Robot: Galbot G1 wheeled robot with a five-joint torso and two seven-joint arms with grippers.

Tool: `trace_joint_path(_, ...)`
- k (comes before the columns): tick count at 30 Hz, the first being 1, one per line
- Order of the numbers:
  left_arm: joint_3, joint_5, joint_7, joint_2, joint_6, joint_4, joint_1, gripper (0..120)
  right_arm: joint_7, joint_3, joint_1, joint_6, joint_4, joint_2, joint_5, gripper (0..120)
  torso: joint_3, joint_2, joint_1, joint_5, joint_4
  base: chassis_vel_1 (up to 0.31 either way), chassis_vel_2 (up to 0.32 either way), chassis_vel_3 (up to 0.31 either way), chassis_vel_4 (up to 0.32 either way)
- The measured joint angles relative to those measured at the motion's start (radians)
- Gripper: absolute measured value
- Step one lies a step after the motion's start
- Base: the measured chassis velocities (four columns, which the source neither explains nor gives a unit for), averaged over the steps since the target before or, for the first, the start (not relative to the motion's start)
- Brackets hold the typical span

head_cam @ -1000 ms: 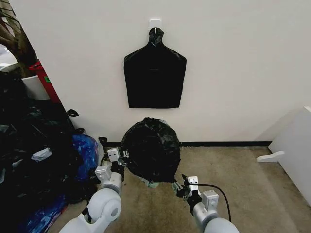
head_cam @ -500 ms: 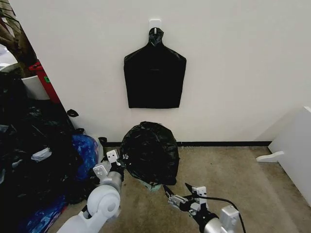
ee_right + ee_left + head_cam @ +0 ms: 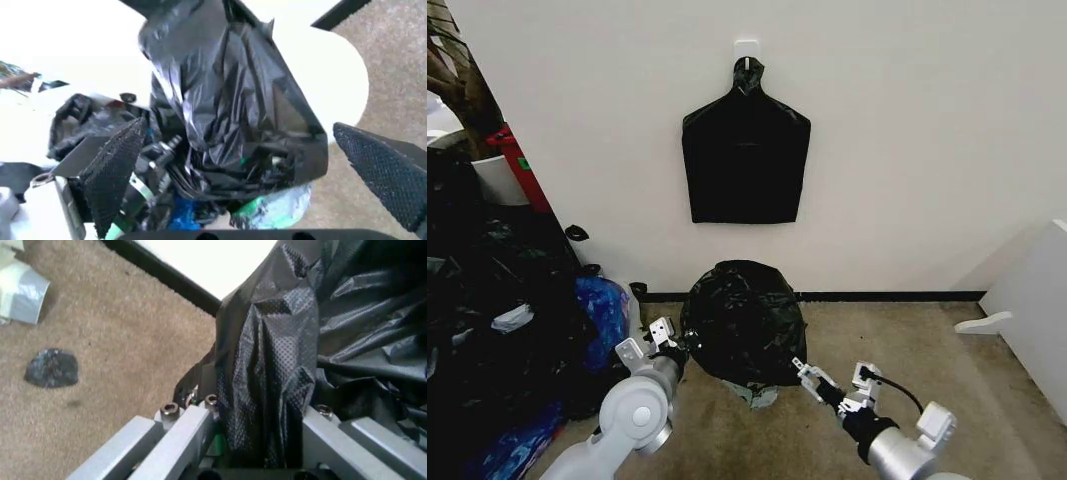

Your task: Place the garbage bag over the trash bin.

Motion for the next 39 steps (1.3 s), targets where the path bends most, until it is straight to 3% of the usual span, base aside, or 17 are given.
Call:
trace_joint_path(5,-0.003,-0.085,-0.035,0.003,0.008,-0.015,-0.013,1,-0.275,0.082,-0.056,-0.017,-0.095,-0.01,-0.076,100,0.0,0.0,0.0,0.0,-0.0001,0.0,0.0,0.0,0.0)
trace_joint_path(9,-0.003,-0.132,-0.061,0.004,0.015,-0.028,-0.025,1,-0.355,0.083,-0.072,0.01,-0.141,-0.012,-0.129,100,0.0,0.0,0.0,-0.0001,-0.0002,0.0,0.0,0.0,0.0)
trace_joint_path(22,0.002,-0.17,-0.078,0.002,0.022,-0.045,-0.029,1,-0.336,0.051,-0.027,0.047,-0.237,0.009,-0.179,100,0.0,0.0,0.0,0.0,0.0,0.0,0.0,0.0,0.0)
trace_joint_path(33,0.015,-0.231,-0.093,-0.008,0.033,-0.061,-0.043,1,-0.276,0.033,0.068,0.061,-0.419,0.022,-0.21,100,0.0,0.0,0.0,0.0003,0.0,0.0,0.0,0.0,0.0)
trace_joint_path(39,0.022,-0.23,-0.096,-0.012,0.035,-0.039,-0.071,0,-0.298,0.048,0.011,0.092,-0.373,0.01,-0.212,100,0.0,0.0,0.0,-0.0002,-0.0001,0.0,0.0,0.0,0.0)
